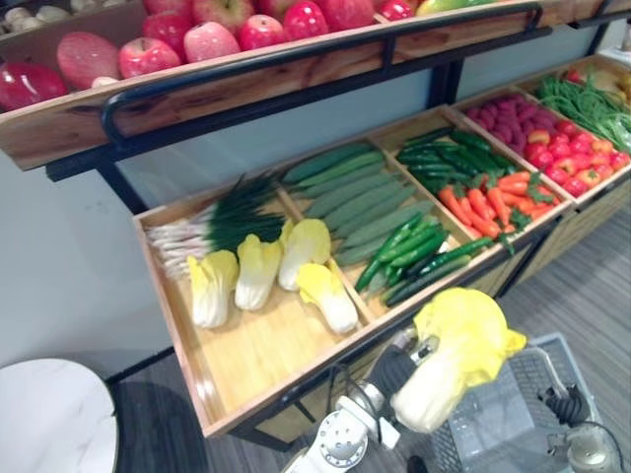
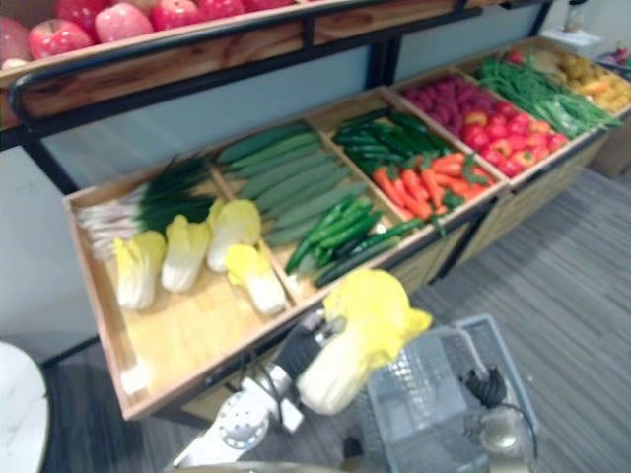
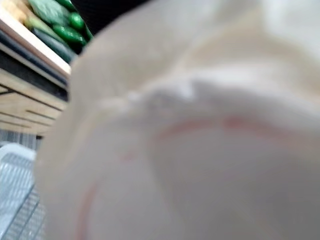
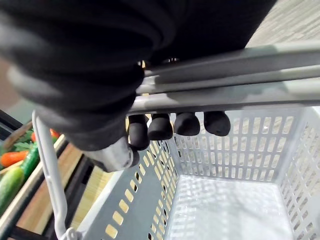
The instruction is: Pick vegetable in the basket
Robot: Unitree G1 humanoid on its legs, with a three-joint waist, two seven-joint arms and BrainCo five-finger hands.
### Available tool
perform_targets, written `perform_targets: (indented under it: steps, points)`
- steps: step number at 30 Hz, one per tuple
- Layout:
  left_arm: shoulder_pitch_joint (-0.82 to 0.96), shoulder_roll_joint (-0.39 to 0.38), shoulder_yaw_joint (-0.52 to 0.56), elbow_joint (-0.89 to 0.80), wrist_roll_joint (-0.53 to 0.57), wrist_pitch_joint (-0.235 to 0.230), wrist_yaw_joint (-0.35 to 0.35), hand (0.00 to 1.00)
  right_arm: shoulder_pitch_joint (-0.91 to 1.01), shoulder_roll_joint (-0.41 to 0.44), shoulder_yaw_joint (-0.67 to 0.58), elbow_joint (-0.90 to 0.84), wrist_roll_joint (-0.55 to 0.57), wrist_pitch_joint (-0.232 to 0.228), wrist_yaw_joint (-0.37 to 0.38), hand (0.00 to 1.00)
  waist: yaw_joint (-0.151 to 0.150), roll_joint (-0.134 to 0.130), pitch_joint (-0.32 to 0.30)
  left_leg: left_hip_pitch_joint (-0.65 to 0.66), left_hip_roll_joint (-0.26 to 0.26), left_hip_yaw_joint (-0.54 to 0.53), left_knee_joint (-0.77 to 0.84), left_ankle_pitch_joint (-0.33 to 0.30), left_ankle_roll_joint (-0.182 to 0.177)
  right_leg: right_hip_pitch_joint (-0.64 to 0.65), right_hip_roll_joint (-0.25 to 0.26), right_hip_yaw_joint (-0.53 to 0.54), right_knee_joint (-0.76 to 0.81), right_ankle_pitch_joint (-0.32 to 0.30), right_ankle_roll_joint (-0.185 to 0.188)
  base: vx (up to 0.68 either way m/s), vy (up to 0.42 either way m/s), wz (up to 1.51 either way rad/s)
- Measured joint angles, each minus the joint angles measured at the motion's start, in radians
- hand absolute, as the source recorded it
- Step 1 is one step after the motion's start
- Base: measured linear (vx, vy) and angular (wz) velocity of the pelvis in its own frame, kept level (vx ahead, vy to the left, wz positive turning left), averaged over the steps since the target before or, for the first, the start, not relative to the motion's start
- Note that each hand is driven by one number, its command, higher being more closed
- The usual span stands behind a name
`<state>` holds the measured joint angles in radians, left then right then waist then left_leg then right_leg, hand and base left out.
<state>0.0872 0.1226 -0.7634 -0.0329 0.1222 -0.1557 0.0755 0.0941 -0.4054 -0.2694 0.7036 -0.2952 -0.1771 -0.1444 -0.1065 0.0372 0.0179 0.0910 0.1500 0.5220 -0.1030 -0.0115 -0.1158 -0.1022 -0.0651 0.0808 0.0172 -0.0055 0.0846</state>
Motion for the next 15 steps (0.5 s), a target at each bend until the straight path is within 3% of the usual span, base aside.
perform_targets:
  steps: [8, 11, 15]
  points:
    - [-0.100, 0.001, -0.138, 0.095, 0.012, 0.000, -0.078, 1.00, 0.018, -0.025, 0.002, -0.158, 0.036, 0.010, 0.074, 1.00, -0.009, -0.010, 0.006, 0.006, -0.001, 0.021, 0.000, -0.003, 0.003, -0.001, 0.000, 0.011, 0.001, 0.004, 0.004, 0.02, -0.008, -0.04]
    - [-0.108, -0.009, -0.148, 0.144, 0.035, 0.000, -0.084, 1.00, 0.025, -0.037, 0.002, -0.240, 0.058, 0.011, 0.096, 1.00, -0.026, -0.016, 0.010, 0.009, -0.001, 0.026, 0.000, -0.007, 0.005, -0.003, 0.001, 0.015, 0.001, 0.005, 0.006, 0.06, -0.011, -0.03]
    - [-0.141, -0.025, -0.184, 0.231, 0.082, 0.000, -0.084, 1.00, 0.035, -0.041, 0.003, -0.287, 0.101, 0.003, 0.113, 1.00, -0.028, -0.030, 0.019, 0.008, -0.002, 0.041, 0.001, -0.010, 0.004, -0.012, 0.002, 0.028, 0.002, 0.005, 0.007, 0.03, -0.014, -0.10]
